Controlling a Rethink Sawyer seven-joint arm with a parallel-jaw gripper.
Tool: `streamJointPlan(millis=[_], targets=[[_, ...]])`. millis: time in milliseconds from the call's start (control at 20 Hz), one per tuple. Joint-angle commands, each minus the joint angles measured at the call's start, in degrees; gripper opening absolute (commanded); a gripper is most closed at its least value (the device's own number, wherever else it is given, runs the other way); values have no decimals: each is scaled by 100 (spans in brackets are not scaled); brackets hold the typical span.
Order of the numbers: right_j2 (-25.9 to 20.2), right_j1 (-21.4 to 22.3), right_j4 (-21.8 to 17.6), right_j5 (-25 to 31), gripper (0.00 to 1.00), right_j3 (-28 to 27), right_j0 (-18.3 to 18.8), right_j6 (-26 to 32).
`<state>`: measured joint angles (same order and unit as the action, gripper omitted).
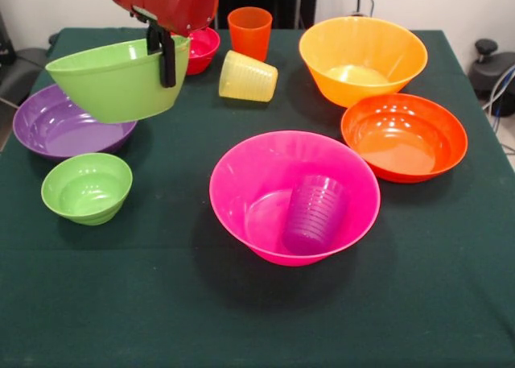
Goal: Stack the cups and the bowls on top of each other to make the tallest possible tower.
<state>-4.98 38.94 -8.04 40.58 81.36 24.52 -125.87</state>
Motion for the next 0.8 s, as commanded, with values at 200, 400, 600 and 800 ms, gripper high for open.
streamJointPlan(millis=[200, 400, 600, 800], targets=[[-625, -417, -389, 835, 0, -251, -222, 980], [-687, -394, -333, 767, 0, -245, -308, 888], [-594, -237, -476, 636, 0, -292, -483, 844], [-545, 38, -473, 936, 0, -276, -607, 866]])
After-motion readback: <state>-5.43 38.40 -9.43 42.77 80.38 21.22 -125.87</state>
